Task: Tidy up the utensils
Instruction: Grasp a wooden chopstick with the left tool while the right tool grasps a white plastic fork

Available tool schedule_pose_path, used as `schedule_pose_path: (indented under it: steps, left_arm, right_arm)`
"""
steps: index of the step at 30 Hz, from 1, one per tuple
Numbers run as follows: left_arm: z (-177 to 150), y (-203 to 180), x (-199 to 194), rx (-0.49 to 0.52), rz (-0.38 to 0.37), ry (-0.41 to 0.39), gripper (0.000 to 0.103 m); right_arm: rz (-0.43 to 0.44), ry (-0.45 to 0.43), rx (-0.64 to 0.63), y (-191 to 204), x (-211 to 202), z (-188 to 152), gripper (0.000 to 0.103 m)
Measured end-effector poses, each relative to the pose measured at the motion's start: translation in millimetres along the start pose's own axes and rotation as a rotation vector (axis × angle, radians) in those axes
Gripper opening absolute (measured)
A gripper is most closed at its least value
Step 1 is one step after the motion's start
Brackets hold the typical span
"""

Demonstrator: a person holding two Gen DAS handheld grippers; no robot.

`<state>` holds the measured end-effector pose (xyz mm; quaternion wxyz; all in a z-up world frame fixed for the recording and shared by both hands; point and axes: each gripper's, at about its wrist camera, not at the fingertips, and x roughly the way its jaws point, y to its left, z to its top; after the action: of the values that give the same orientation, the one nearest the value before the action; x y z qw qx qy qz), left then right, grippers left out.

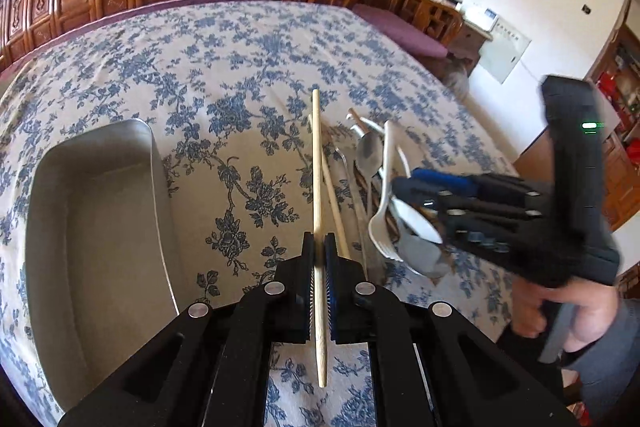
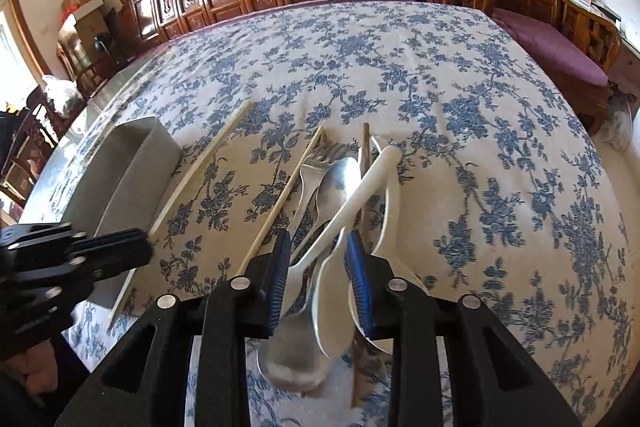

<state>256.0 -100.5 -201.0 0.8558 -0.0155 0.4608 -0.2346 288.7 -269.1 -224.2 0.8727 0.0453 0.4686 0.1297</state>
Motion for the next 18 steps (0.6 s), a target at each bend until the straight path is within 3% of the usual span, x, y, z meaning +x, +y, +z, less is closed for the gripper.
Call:
schedule_pose_path:
  steps: [10,18]
  left_arm:
    - [2,-1,-27,0.007,-0.037,-0.053,0.004]
    - [2,2,-42,0.003,-0.022,-0.081,0.004]
  right_arm:
    - [-0.013,0.059,0.133,-17,28,10,0.024]
    - [0.028,0.036,0.172,-19,20,11,0.014]
